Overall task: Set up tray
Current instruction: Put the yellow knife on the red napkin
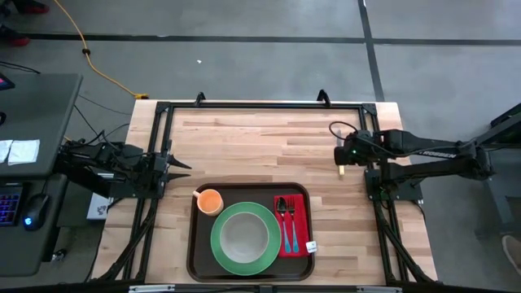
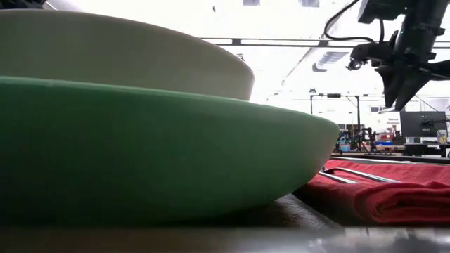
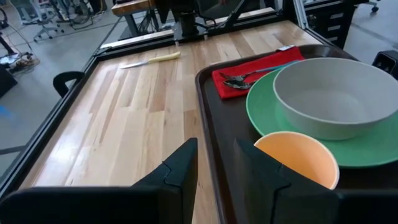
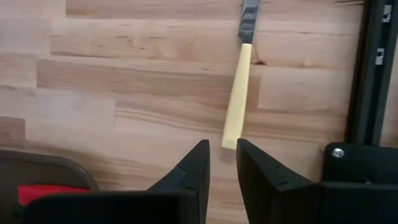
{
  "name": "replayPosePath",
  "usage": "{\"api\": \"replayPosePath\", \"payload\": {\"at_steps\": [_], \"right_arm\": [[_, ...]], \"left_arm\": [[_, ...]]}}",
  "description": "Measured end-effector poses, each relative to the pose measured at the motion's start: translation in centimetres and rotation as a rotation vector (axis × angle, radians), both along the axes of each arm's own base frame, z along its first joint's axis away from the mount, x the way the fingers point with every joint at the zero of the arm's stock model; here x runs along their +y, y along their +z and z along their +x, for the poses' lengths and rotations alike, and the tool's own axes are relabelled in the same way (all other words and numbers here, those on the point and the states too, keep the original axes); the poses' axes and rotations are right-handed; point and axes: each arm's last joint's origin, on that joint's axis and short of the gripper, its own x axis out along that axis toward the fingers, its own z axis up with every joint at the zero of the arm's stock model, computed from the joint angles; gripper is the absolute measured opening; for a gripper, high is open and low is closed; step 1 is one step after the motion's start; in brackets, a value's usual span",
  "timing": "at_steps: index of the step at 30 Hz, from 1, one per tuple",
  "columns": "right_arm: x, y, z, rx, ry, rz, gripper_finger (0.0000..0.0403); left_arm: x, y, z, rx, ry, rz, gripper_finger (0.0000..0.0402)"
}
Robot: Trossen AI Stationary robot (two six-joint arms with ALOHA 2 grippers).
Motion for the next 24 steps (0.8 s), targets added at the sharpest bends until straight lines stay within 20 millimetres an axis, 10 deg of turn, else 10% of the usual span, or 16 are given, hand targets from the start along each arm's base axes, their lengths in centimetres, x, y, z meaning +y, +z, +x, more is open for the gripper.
{"api": "replayPosePath", "payload": {"at_steps": [24], "right_arm": [[-1.7,0.2,-0.2,-0.011,-0.077,-0.065,0.0086]], "left_arm": [[0.0,0.0,0.0,-0.002,-0.006,0.048,0.0136]]}}
